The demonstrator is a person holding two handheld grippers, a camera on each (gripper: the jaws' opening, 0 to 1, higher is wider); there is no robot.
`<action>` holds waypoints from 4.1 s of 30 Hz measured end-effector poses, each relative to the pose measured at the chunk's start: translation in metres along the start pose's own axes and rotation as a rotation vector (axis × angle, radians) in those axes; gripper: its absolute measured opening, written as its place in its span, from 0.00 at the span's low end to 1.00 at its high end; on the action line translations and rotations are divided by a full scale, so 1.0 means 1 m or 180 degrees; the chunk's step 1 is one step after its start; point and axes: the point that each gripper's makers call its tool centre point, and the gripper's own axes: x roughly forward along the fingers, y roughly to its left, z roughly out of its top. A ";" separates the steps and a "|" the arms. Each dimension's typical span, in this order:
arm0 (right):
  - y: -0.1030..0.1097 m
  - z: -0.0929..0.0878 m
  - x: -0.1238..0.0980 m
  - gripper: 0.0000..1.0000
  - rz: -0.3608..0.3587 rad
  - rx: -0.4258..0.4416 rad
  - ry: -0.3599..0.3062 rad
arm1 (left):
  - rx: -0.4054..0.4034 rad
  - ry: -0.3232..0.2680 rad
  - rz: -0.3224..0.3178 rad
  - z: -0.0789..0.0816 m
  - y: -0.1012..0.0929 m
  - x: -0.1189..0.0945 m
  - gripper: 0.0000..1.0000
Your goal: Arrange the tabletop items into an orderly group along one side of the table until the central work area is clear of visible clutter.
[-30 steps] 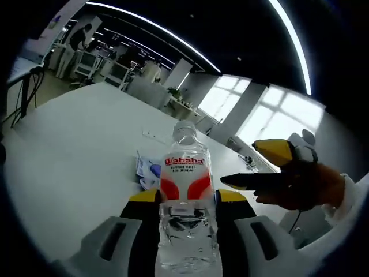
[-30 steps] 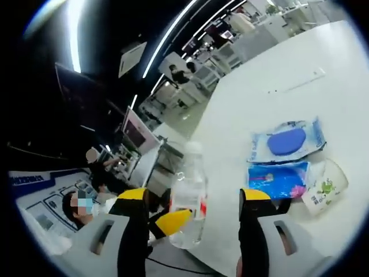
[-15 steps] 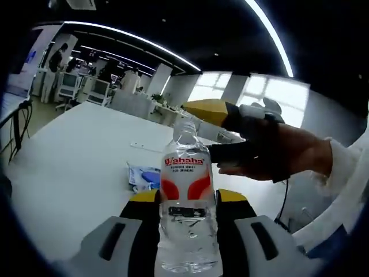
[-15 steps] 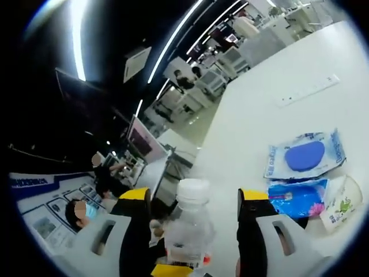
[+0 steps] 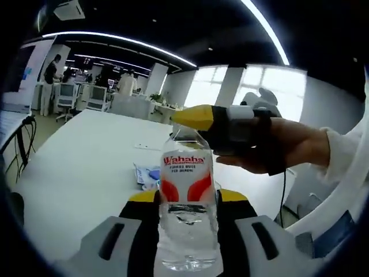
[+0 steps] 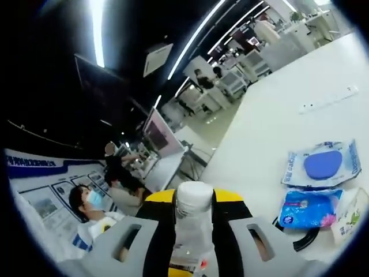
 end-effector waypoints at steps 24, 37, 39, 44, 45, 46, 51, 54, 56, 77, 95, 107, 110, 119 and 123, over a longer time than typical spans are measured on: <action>0.064 -0.021 -0.005 0.18 0.0991 -0.1413 0.0358 | 0.0476 0.0335 0.0119 -0.013 0.006 -0.003 0.40; 0.065 -0.011 -0.004 0.18 0.1224 -0.1810 0.0382 | 0.0609 -0.0095 0.0248 0.000 0.030 -0.032 0.90; 0.063 -0.007 -0.003 0.18 0.1281 -0.1846 0.0394 | 0.0609 -0.0094 0.0208 -0.006 0.032 -0.040 0.92; 0.059 0.006 0.006 0.19 0.1466 -0.2072 0.0505 | 0.0693 0.0000 0.0209 -0.032 0.034 -0.053 0.94; 0.058 0.009 0.008 0.19 0.1490 -0.2090 0.0521 | 0.0724 0.0015 0.0220 -0.037 0.035 -0.053 0.93; 0.056 0.011 0.010 0.19 0.1498 -0.2097 0.0529 | 0.0741 0.0030 0.0229 -0.039 0.035 -0.053 0.93; 0.046 0.020 0.020 0.19 0.1549 -0.2187 0.0569 | 0.0988 0.0003 0.0190 -0.039 0.027 -0.048 0.90; 0.036 0.023 0.030 0.19 0.1566 -0.2248 0.0607 | 0.1168 0.0180 0.0177 -0.051 0.026 -0.046 0.88; 0.029 0.027 0.036 0.19 0.1602 -0.2269 0.0594 | 0.1142 0.0183 0.0146 -0.051 0.024 -0.046 0.87; -0.044 0.064 0.104 0.19 0.1599 -0.2442 0.0679 | 0.0939 0.0311 0.0341 -0.056 0.044 -0.049 0.77; -0.103 0.104 0.134 0.19 0.1508 -0.2457 0.0504 | 0.0931 0.0537 0.0371 -0.072 0.047 -0.047 0.74; -0.133 0.104 0.148 0.19 0.1454 -0.2527 0.0547 | 0.0906 0.0642 0.0399 -0.079 0.050 -0.046 0.72; -0.138 0.106 0.152 0.19 0.1456 -0.2555 0.0547 | 0.0911 0.0676 0.0406 -0.082 0.051 -0.047 0.72; -0.146 0.101 0.154 0.19 0.1522 -0.2732 0.0656 | 0.0899 0.0690 0.0442 -0.083 0.054 -0.048 0.72; -0.146 0.100 0.153 0.20 0.1540 -0.2715 0.0658 | 0.0875 0.0685 0.0489 -0.081 0.058 -0.048 0.73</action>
